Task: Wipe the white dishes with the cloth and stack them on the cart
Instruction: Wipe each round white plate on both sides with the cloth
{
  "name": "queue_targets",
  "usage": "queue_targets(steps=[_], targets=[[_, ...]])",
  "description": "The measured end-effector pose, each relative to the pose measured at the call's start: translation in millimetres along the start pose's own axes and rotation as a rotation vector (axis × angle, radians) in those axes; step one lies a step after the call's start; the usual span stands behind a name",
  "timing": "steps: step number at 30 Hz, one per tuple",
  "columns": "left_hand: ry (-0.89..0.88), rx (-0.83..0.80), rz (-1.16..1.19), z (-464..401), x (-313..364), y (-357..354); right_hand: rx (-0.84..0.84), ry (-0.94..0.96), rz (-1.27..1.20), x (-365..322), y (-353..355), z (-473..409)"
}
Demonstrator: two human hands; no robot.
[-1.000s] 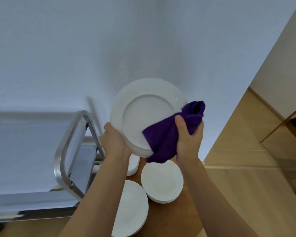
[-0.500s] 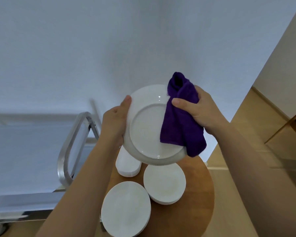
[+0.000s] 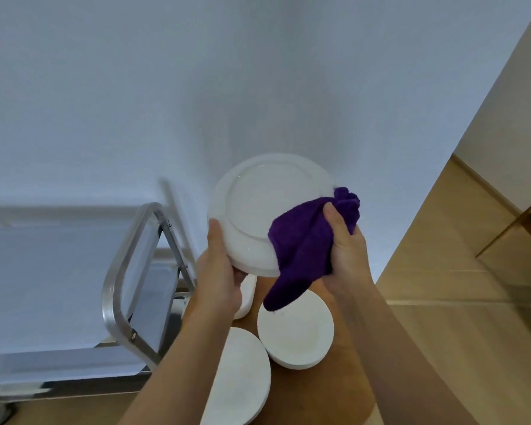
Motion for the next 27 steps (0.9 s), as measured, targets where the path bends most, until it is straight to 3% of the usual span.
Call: queue_targets(steps=[2,5,7,13,17,19,22,27], targets=[[0.065,-0.123,-0.084,-10.6,16.9,15.1,-0.070,-0.072,-0.033,-9.0,12.0,-2.3],[0.110,-0.207,-0.384,-21.4,38.8,22.0,-0.161,-0.147,0.128,-14.8,20.7,-2.3],[0.071,-0.150,-0.464,-23.0,41.5,19.5,-0.151,-0.126,0.234,-15.2,21.1,-2.7],[0.004,0.049,-0.345,-20.4,22.3,13.2,0.002,0.092,0.300,2.9,31.5,3.0],[-0.088,0.149,-0.342,-10.2,17.8,14.6,0.165,0.280,0.819,19.3,53.1,19.9],[-0.182,0.148,-0.383,-1.5,16.4,14.3,0.216,0.401,0.752,15.7,50.3,19.3],[-0.290,0.136,-0.471,13.4,12.5,8.6,0.189,0.449,0.664,8.1,24.7,13.5],[-0.446,0.164,-0.620,30.3,16.6,-9.1,0.017,0.479,0.864,21.1,-23.1,13.1]])
Point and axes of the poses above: each hand's wrist, its own z-axis away from the middle knuckle, its own y-axis out of the back of the hand, x = y × z, the point moved 2 cm from there along -z, towards the middle knuckle, and after that the axes turned 13 degrees about -z, right-handed, at the moved point
